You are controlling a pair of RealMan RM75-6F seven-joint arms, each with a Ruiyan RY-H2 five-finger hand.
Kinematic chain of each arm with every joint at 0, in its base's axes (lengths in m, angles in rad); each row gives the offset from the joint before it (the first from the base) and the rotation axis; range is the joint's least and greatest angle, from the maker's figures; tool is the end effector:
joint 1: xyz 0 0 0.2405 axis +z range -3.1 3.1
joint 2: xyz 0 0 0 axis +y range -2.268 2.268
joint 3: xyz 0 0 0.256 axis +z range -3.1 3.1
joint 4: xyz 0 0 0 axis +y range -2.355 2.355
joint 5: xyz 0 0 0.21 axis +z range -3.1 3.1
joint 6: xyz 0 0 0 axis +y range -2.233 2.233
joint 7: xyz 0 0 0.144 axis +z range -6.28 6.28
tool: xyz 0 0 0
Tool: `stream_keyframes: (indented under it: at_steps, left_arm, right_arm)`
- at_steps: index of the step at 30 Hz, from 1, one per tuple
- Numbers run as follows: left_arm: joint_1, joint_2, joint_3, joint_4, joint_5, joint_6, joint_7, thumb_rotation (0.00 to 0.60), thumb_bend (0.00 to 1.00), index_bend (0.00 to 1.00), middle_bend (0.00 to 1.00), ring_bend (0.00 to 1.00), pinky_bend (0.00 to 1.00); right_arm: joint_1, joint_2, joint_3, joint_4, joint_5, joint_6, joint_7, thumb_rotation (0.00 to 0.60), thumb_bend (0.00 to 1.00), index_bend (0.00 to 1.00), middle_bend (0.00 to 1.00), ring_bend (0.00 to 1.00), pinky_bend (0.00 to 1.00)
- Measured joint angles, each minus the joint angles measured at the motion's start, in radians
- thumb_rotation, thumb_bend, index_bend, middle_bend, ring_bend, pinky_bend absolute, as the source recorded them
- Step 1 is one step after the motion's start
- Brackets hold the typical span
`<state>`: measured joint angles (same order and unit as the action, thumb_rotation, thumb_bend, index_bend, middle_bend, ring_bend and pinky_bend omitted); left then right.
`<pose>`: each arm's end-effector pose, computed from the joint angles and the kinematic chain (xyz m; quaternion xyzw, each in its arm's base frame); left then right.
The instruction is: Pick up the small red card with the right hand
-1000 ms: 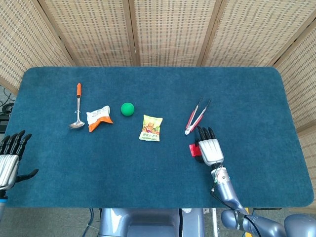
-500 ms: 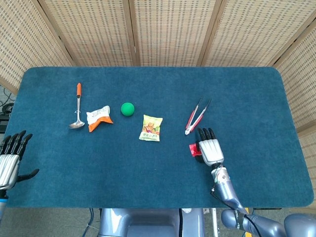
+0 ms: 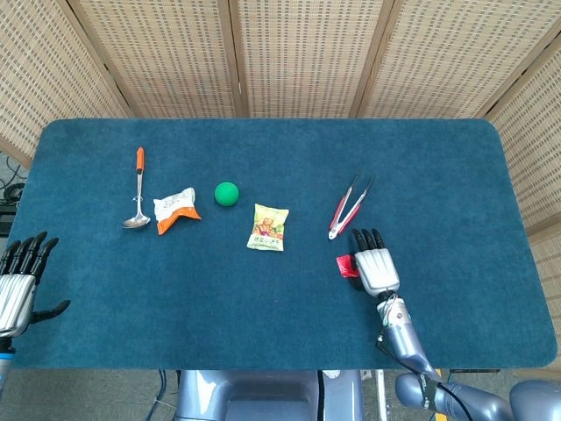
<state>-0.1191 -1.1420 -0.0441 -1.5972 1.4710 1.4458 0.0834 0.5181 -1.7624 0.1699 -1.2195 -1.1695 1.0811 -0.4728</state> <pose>-0.3121 0.1905 0.1487 -0.6148 -0.3744 -0.3593 0.5939 -0.2256 -0.3088 -0.0517 0.7037 -0.3740 0.3051 0.5214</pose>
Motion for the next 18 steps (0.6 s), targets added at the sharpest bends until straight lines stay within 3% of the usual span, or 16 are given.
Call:
stream_keyframes:
  at_steps: [18]
  left_arm:
    - [-0.001, 0.000, 0.004, -0.001, 0.009, 0.001, -0.006, 0.600, 0.06, 0.00, 0.00, 0.00, 0.00]
  right_arm:
    - [-0.022, 0.035, -0.024, -0.071, 0.017, 0.019, -0.035, 0.600, 0.51, 0.63, 0.10, 0.00, 0.00]
